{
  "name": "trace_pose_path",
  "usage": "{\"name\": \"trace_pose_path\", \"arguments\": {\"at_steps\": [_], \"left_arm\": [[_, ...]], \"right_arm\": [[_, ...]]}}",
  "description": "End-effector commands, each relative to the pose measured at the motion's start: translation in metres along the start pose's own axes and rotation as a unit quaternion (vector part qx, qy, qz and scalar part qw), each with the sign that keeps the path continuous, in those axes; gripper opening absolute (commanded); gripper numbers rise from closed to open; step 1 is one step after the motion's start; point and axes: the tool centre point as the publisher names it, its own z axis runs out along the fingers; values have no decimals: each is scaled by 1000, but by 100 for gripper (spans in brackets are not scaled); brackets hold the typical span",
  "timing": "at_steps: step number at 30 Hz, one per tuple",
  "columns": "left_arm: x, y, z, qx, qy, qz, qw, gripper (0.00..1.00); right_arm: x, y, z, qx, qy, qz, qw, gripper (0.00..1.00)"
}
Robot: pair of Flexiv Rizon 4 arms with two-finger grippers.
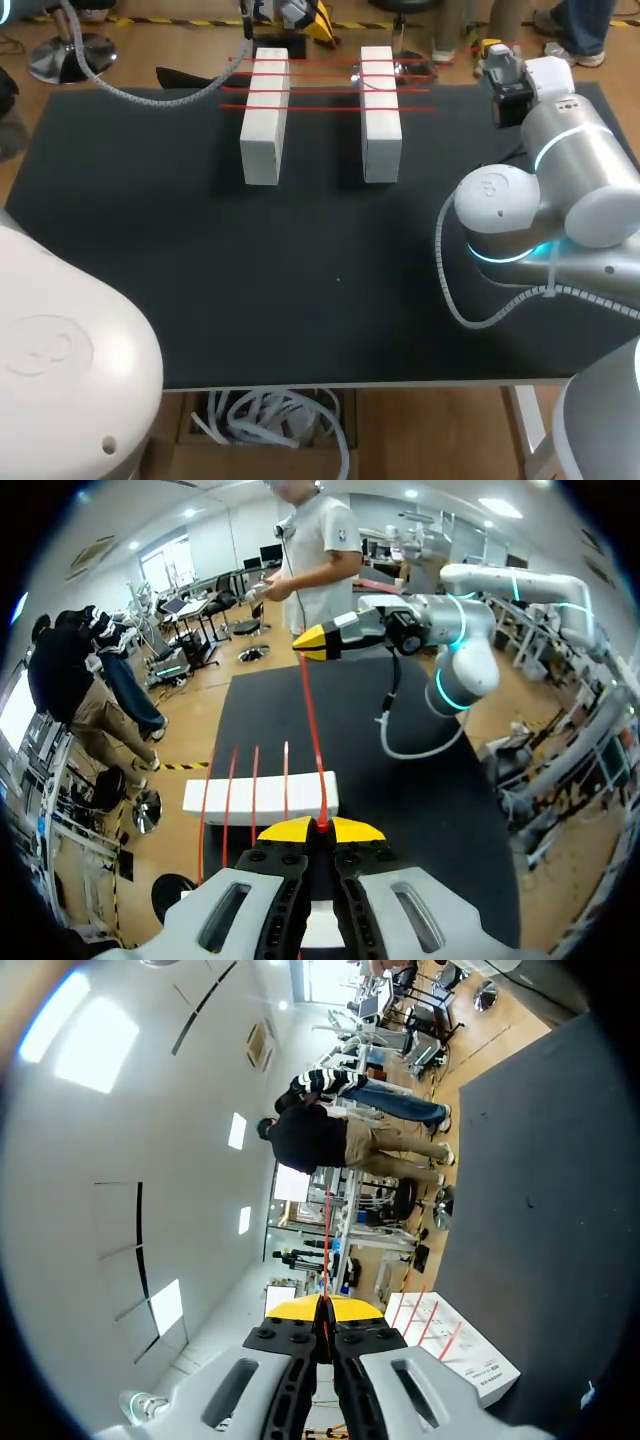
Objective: Grab the tape and strap the tape.
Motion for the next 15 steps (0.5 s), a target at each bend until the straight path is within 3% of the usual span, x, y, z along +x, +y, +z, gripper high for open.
{"name": "trace_pose_path", "arguments": {"at_steps": [1,11,15], "left_arm": [[-12,-21,4,-65,20,-4,998,0],[-9,-33,8,-128,31,-14,991,0],[-7,-36,8,-136,18,-21,990,0]], "right_arm": [[1,0,0,-1,-2,-1,1000,0],[1,0,0,-1,-2,-1,1000,0],[1,0,0,-1,-2,-1,1000,0]]}}
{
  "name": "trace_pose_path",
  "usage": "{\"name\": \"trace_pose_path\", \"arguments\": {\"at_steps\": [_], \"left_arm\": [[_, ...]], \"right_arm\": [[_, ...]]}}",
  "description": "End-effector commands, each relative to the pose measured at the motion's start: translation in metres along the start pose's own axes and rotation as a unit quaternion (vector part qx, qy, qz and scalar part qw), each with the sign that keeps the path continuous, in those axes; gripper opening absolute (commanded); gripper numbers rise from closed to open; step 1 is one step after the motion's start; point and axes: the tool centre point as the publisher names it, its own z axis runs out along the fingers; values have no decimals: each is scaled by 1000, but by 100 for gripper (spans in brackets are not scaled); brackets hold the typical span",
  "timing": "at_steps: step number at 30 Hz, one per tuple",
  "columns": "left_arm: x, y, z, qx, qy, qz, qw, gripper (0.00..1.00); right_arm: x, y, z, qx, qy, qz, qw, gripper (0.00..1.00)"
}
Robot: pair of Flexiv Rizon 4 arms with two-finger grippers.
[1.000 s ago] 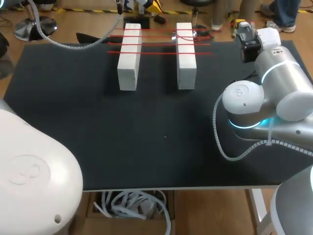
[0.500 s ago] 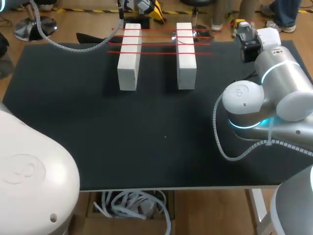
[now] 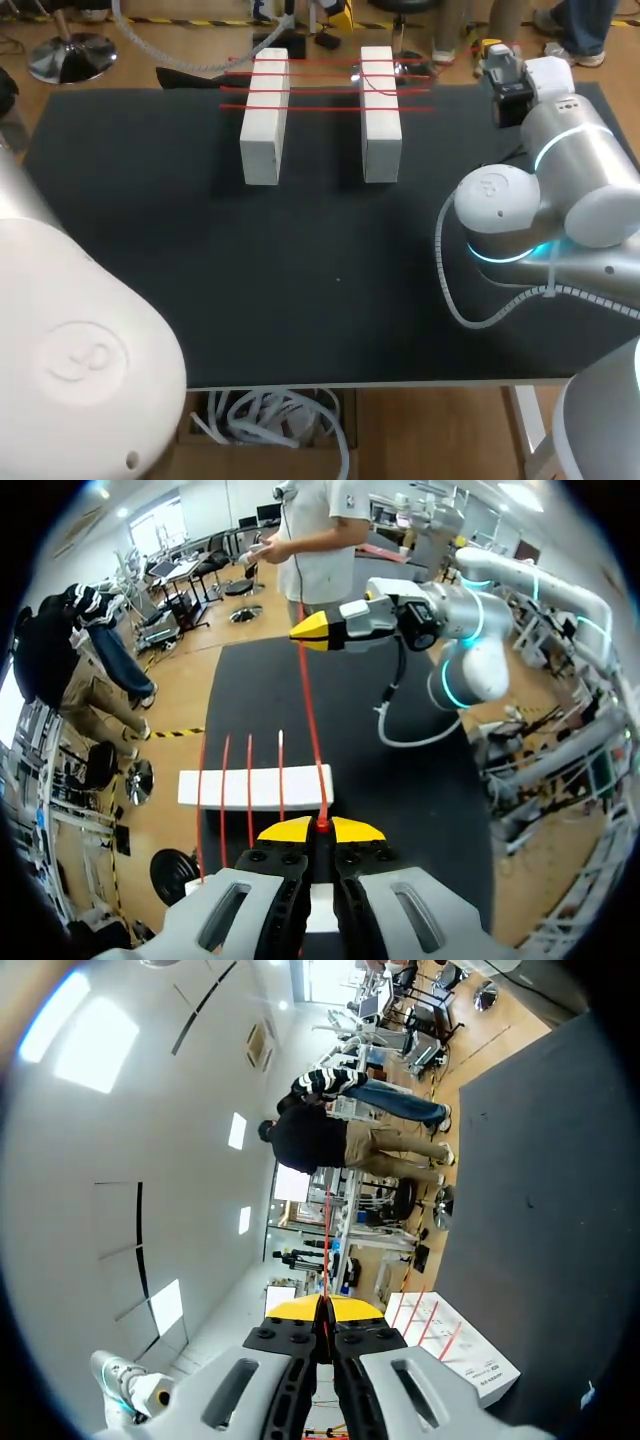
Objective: Grab the tape and strap the tape.
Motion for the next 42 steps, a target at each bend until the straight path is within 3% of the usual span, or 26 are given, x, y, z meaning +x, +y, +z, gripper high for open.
{"name": "trace_pose_path", "arguments": {"at_steps": [1,5,19,42], "left_arm": [[0,-7,-1,-42,-5,-3,999,0],[1,-11,-1,-49,-7,-1,999,0],[2,-31,0,-157,8,25,987,0],[-3,-17,14,-161,27,-16,986,0]], "right_arm": [[1,0,0,-1,-3,-1,1000,0],[1,0,0,-1,-3,-1,1000,0],[1,0,0,-1,-3,-1,1000,0],[1,0,0,-1,-3,-1,1000,0]]}}
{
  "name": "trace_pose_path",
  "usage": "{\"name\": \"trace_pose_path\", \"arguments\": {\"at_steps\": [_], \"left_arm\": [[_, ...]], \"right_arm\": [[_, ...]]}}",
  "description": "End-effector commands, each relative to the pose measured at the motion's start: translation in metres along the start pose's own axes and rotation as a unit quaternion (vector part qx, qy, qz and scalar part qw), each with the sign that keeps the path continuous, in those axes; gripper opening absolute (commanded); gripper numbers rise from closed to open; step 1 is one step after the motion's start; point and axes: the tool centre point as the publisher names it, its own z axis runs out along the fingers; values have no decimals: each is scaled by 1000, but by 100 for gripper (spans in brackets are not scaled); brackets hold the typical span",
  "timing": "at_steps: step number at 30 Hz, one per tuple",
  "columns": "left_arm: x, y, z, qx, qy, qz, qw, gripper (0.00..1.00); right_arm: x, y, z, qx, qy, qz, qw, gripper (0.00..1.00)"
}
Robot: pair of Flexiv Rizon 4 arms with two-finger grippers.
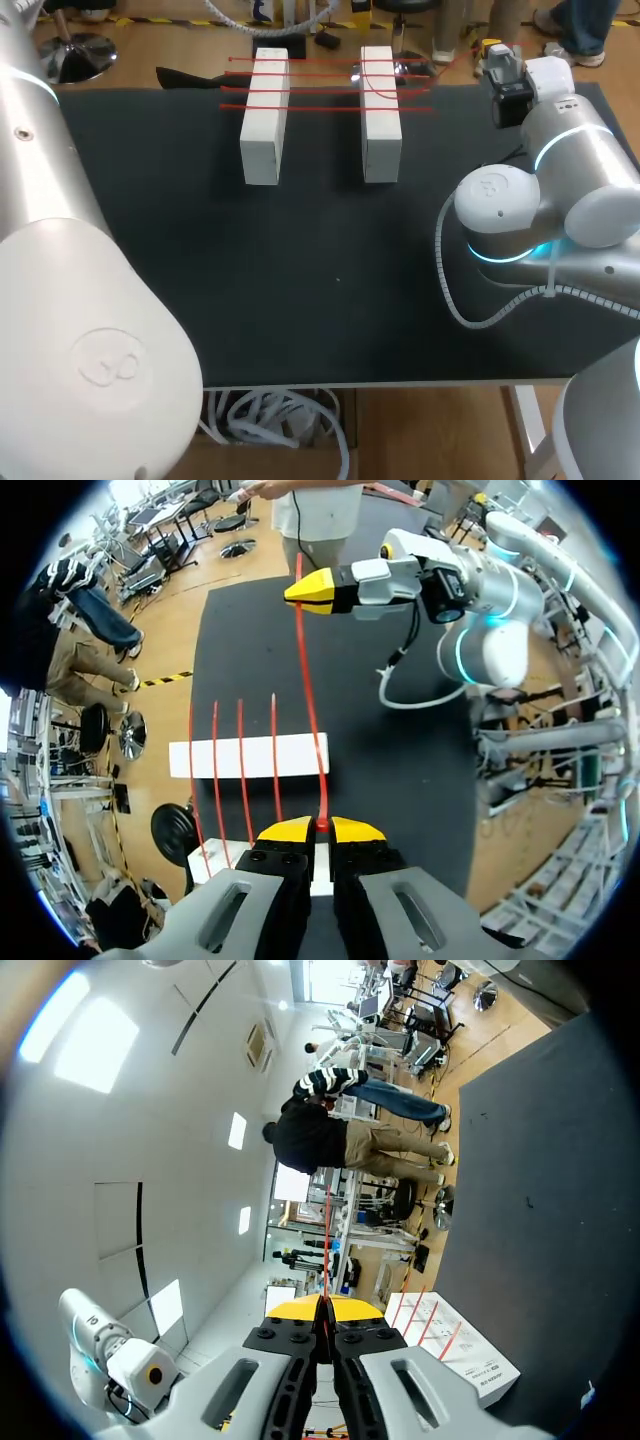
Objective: Grab the tape and strap the tape.
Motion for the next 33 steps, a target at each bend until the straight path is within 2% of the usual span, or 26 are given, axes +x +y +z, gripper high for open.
{"name": "trace_pose_path", "arguments": {"at_steps": [1,5,13,33], "left_arm": [[-4,-2,0,-2,7,-1,1000,0],[-4,-2,1,9,15,-6,1000,0],[-3,-9,-8,0,20,-3,1000,0],[-6,-18,-10,4,10,4,1000,0]], "right_arm": [[1,0,0,-1,-2,-1,1000,0],[1,0,0,-1,-2,-1,1000,0],[1,0,0,-1,-2,-1,1000,0],[1,0,0,-1,-2,-1,1000,0]]}}
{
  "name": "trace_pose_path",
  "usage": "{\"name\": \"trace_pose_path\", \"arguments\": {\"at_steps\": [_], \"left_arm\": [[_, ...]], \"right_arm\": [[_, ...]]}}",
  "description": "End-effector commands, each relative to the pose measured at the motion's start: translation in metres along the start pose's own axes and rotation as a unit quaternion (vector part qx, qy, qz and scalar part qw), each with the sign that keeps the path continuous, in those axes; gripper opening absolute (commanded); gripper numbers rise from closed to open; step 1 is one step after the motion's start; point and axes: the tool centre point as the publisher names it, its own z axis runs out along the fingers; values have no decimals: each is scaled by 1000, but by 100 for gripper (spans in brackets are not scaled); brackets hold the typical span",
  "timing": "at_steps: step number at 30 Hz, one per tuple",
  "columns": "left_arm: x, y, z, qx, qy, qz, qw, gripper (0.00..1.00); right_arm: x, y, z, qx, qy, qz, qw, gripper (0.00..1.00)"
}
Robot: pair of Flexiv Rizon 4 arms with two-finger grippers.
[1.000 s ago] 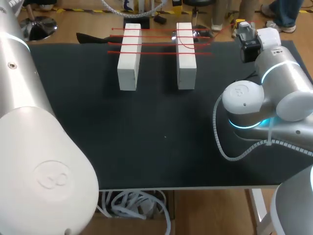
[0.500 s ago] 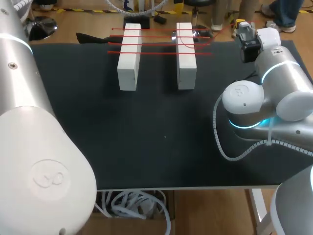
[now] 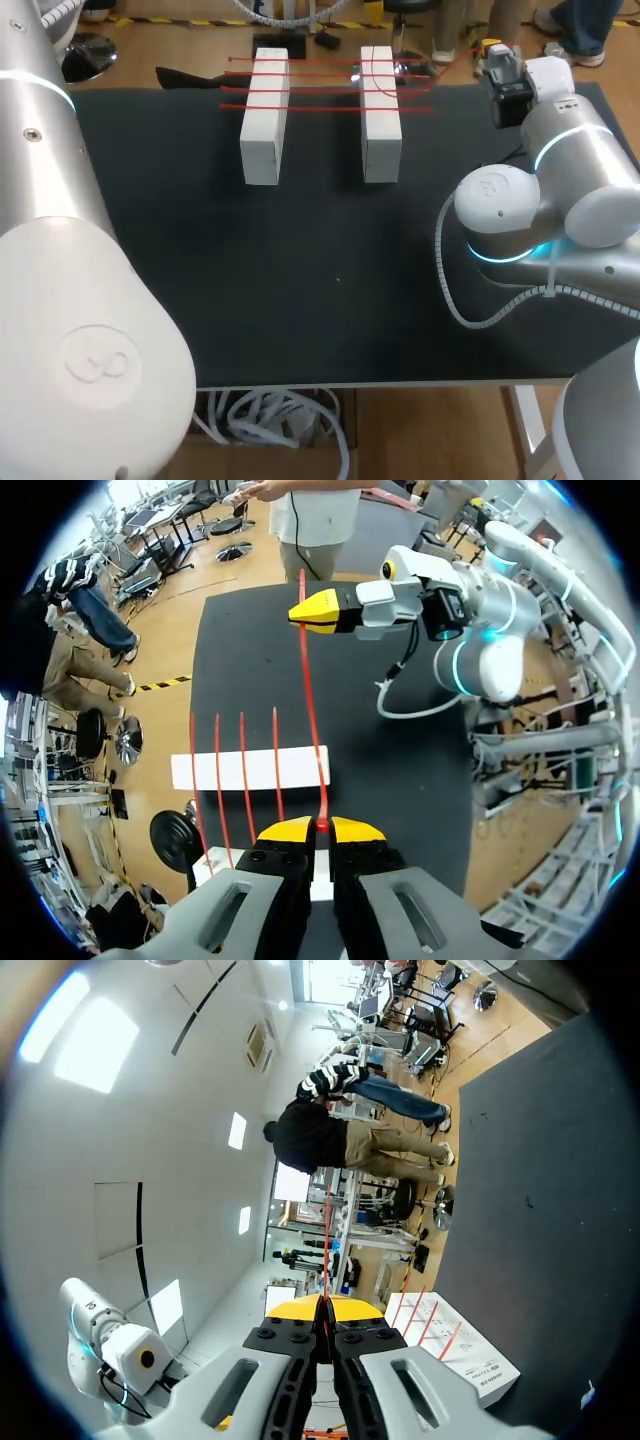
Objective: Grab the tape and strap the tape.
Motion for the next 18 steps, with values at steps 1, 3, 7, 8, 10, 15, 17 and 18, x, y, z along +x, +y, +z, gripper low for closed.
{"name": "trace_pose_path", "arguments": {"at_steps": [1,3,7,8,10,15,17,18], "left_arm": [[1,0,-1,-2,-1,0,1000,0],[1,0,-1,-2,-1,0,1000,0],[1,0,-1,-2,-1,0,1000,0],[1,0,-1,-2,-1,0,1000,0],[1,0,-1,-2,-1,0,1000,0],[1,0,-1,-2,-1,0,1000,0],[1,0,-1,-2,-1,0,1000,0],[1,0,-1,-2,-1,0,1000,0]], "right_arm": [[1,0,0,-1,-2,-1,1000,0],[1,0,0,-1,-2,-1,1000,0],[-3,8,1,8,14,-82,997,0],[-6,12,2,17,28,-141,990,0],[-12,22,3,17,22,-207,978,0],[-21,42,5,20,2,-336,941,0],[-19,47,6,29,10,-383,923,0],[-18,49,6,31,14,-398,917,0]]}}
